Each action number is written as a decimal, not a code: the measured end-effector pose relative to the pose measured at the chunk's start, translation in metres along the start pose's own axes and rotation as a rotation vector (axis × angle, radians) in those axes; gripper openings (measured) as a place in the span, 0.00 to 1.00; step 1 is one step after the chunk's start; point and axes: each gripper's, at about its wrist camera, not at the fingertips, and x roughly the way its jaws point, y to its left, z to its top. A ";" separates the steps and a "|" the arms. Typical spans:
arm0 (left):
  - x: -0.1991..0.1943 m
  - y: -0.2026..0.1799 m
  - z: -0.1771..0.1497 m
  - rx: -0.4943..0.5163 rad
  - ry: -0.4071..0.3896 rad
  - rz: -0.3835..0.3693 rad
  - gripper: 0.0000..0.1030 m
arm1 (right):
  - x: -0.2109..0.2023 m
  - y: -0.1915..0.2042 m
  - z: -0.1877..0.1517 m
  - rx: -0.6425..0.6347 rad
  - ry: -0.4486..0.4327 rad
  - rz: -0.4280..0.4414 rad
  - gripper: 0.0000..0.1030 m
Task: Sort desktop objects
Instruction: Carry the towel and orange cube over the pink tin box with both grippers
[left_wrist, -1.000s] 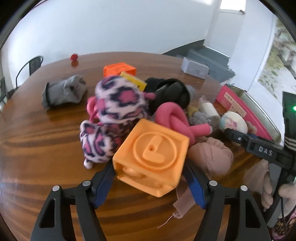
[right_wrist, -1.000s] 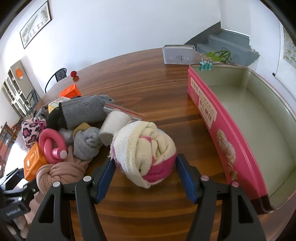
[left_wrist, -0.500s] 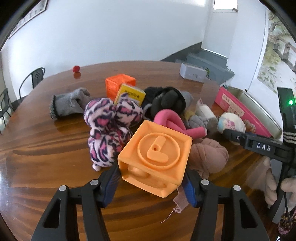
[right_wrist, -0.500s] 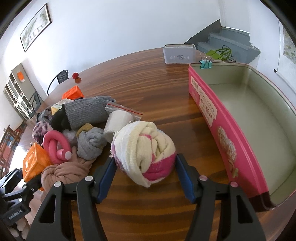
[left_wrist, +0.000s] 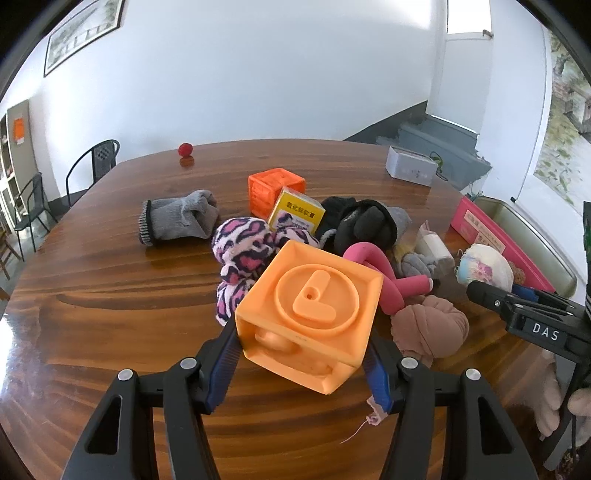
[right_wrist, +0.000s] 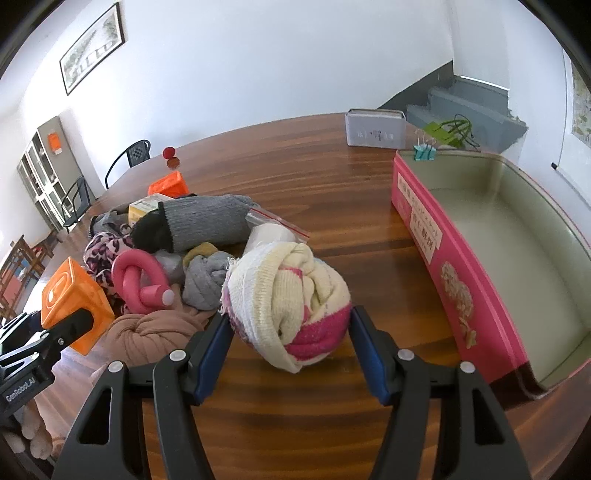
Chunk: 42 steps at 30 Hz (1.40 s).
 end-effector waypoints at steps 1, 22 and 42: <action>-0.001 0.000 0.000 0.001 -0.005 0.003 0.60 | -0.002 0.000 0.000 0.001 -0.005 0.002 0.66; -0.041 -0.033 0.007 -0.046 -0.107 -0.023 0.60 | -0.064 -0.019 0.007 0.064 -0.242 0.003 0.66; -0.035 -0.133 0.040 0.090 -0.109 -0.121 0.60 | -0.109 -0.147 0.012 0.272 -0.350 -0.261 0.66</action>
